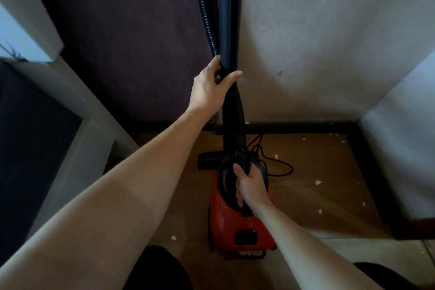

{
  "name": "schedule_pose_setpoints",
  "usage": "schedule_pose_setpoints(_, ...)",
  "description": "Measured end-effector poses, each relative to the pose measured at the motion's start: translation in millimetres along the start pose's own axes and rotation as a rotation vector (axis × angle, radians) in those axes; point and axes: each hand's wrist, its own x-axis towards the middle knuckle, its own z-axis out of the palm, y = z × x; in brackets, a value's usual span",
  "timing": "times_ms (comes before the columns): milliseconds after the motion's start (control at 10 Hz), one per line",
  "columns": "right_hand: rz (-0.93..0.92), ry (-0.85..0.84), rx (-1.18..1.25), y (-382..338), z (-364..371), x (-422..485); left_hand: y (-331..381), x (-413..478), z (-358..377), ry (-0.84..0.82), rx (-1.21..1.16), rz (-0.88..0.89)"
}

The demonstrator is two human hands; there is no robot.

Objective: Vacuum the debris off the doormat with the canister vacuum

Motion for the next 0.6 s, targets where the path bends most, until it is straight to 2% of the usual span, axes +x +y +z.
schedule_pose_setpoints(300,0.018,0.185,-0.365,3,-1,-1,10,-10,-1,0.011,0.016,-0.013)
schedule_pose_setpoints(500,-0.035,0.169,-0.587,-9,-12,-15,8,-48,-12,-0.006,0.070,-0.059)
schedule_pose_setpoints(600,-0.111,0.229,-0.803,-26,-22,-28,-1,-71,-23,0.017,0.240,-0.061)
